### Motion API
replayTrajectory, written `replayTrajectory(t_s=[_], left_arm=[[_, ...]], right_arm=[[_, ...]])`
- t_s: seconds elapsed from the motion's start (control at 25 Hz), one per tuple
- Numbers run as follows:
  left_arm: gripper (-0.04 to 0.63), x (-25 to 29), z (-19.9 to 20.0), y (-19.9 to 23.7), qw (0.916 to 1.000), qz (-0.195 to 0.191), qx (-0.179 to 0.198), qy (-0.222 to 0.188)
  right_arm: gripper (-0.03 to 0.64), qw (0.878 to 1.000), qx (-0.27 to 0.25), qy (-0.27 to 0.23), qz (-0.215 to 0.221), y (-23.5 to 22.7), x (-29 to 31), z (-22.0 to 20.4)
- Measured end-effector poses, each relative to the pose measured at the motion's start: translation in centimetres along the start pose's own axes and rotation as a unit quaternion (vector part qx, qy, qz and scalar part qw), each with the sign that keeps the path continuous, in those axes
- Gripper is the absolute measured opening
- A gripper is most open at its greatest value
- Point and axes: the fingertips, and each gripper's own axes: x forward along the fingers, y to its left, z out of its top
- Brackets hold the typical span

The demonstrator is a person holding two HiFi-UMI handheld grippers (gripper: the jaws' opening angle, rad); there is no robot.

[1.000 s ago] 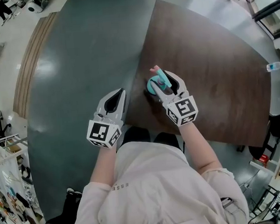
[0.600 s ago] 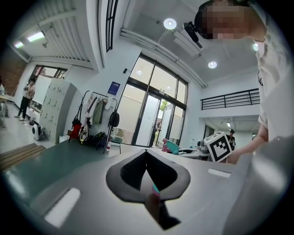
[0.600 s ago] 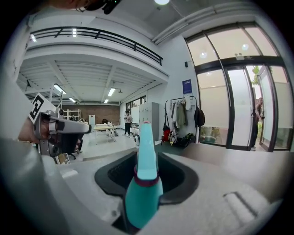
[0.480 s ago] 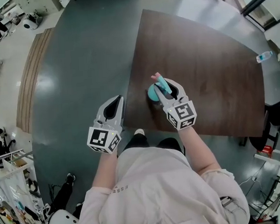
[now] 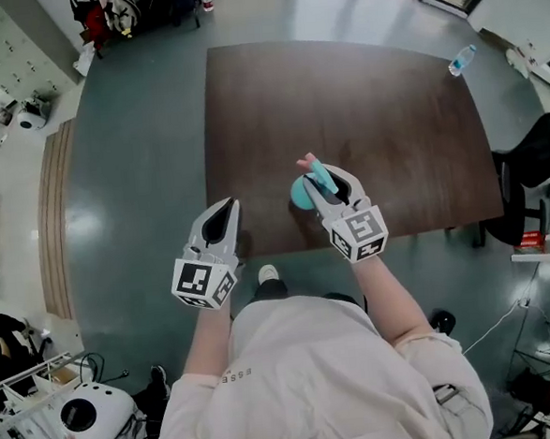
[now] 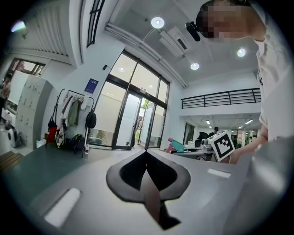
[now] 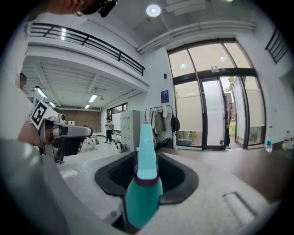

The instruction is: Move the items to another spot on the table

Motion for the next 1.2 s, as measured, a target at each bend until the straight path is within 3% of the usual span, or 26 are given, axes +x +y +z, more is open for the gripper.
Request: replayTrajectory(t_s=[0.32,0.6,0.84,1.2], left_arm=[[0.008,4.9,-1.1,-12.1,0.9985,-0.054,0.013,0.007],[0.008,8.9,-5.4,-25.3,0.9939,-0.108,0.010,0.021],[0.008,11.7,-9.5,-36.6,0.9795,-0.197,0.011,0.040],[0.008,15.3,-12.1,-45.3,0.9564,-0.282,0.021,0.073]], right_arm=[[0.132,0.998,0.013,-0.010,-0.057,-7.7,-12.8,-1.1],[0.132,0.994,0.012,-0.006,-0.111,-14.7,-26.4,-4.2],[0.132,0.980,0.024,0.003,-0.196,-20.0,-37.8,-7.7],[0.132,0.953,0.077,-0.004,-0.293,-24.4,-47.9,-11.7]])
